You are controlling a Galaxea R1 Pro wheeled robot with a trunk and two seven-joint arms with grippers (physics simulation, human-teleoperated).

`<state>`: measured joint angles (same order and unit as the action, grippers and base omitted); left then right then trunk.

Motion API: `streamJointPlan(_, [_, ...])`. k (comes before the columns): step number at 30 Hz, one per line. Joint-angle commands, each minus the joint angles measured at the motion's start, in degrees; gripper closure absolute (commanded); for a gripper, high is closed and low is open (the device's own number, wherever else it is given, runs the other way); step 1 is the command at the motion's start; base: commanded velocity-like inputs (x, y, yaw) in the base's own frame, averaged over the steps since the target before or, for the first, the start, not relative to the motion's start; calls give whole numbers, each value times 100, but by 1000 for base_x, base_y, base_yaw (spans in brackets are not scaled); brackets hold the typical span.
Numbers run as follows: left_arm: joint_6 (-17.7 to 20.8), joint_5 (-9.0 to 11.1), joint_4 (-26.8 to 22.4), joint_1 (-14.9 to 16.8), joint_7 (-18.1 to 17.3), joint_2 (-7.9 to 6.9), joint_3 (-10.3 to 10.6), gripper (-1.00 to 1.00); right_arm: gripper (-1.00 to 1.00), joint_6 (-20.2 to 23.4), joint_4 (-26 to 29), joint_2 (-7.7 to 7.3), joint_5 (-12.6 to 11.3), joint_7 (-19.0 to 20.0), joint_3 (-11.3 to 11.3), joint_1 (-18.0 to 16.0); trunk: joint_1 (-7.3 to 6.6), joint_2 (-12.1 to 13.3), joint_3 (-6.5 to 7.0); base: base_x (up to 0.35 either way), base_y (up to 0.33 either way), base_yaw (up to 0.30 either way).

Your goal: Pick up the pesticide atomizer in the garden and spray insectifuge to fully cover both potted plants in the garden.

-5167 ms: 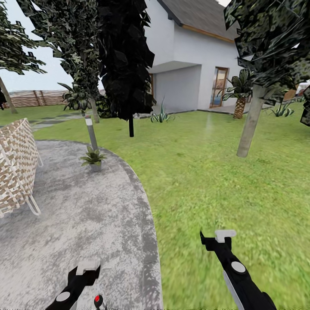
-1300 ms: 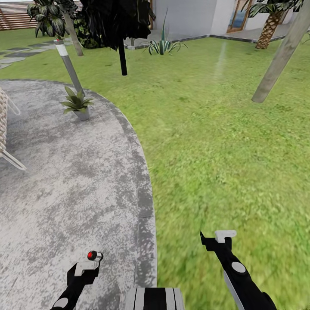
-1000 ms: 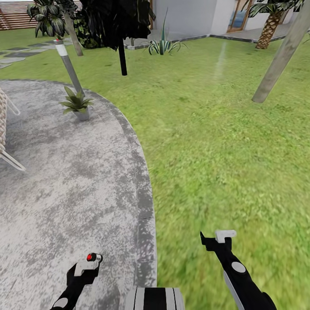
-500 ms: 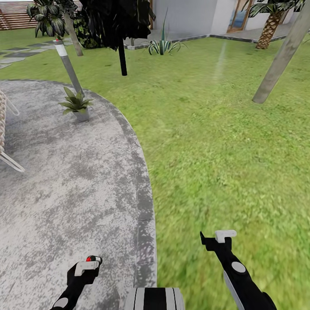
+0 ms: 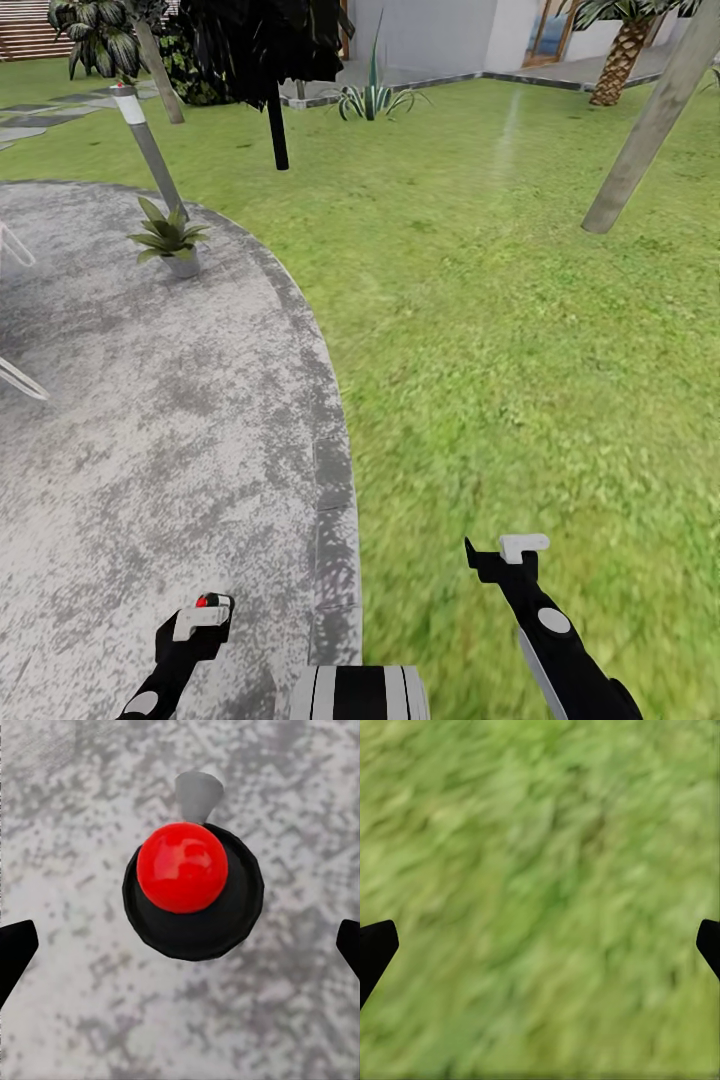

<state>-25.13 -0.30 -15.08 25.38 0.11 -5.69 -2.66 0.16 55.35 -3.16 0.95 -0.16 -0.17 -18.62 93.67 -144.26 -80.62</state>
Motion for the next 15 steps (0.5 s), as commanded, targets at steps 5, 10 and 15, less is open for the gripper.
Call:
streamJointPlan(5, [-19, 2, 5, 2, 4, 2, -15, -100, -100, 2, 2, 0, 10, -3, -1, -1, -1, -1, -3, 50, 0, -1])
streamJointPlan(10, [-19, 1, 5, 2, 4, 0, -15, -100, -100, 4, 3, 0, 7, -2, -1, -1, -1, -1, -3, 11, 0, 0])
streamJointPlan(15, [-19, 3, 5, 2, 2, 3, -15, -100, -100, 5, 3, 0, 7, -2, -1, -1, -1, -1, -3, 1, 0, 0])
